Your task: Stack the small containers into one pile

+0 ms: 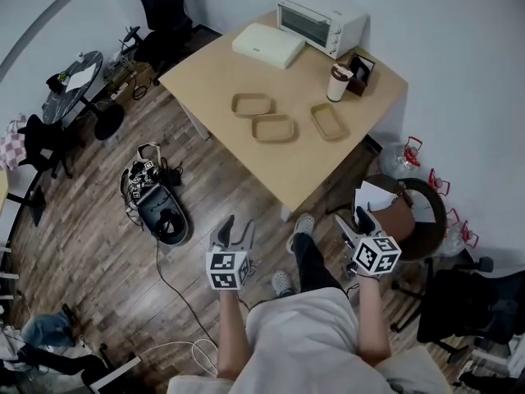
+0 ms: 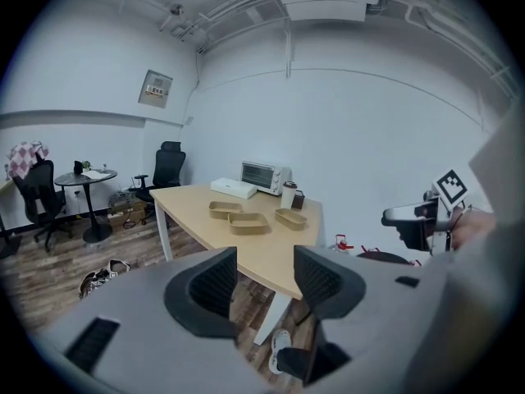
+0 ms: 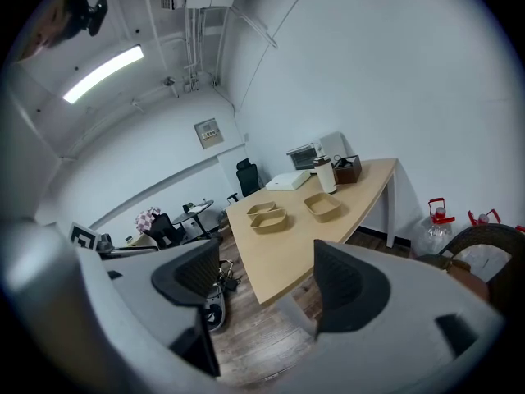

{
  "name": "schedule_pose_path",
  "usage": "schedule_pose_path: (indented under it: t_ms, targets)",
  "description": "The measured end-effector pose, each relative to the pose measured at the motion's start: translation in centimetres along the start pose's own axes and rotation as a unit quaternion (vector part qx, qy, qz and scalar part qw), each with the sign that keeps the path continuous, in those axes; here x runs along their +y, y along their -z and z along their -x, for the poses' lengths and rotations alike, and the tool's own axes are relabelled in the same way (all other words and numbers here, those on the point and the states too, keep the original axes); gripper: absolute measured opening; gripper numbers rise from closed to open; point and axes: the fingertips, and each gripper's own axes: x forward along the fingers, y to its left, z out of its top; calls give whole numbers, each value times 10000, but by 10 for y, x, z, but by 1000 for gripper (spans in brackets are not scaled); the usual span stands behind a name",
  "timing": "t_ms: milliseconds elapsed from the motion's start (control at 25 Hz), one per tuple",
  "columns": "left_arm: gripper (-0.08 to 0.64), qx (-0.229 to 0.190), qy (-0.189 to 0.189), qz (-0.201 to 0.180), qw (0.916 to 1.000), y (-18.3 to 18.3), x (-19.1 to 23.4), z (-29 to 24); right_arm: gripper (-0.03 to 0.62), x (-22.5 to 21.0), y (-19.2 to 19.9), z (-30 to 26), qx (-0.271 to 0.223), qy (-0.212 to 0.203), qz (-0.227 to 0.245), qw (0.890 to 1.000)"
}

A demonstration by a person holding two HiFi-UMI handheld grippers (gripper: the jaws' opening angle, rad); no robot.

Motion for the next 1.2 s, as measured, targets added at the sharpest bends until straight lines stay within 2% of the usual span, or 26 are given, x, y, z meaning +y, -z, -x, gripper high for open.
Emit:
schedule_pose_path:
  t_ms: [160, 520, 1000, 1200]
  targets:
    - [210, -166, -136, 176, 9996, -20, 16, -19, 359, 2, -25, -38, 37, -250, 170, 9995]
    - [210, -215, -272, 108, 9993, -72, 53, -70, 351, 12, -66, -131, 88, -670, 112, 9977]
    - [210, -280, -131, 43, 9995, -144, 71, -183, 347, -53, -128, -219, 106, -491, -60, 9987]
    - [210, -242, -236, 150, 9993, -153, 90, -218, 344, -49, -134, -263, 298, -735, -67, 9968]
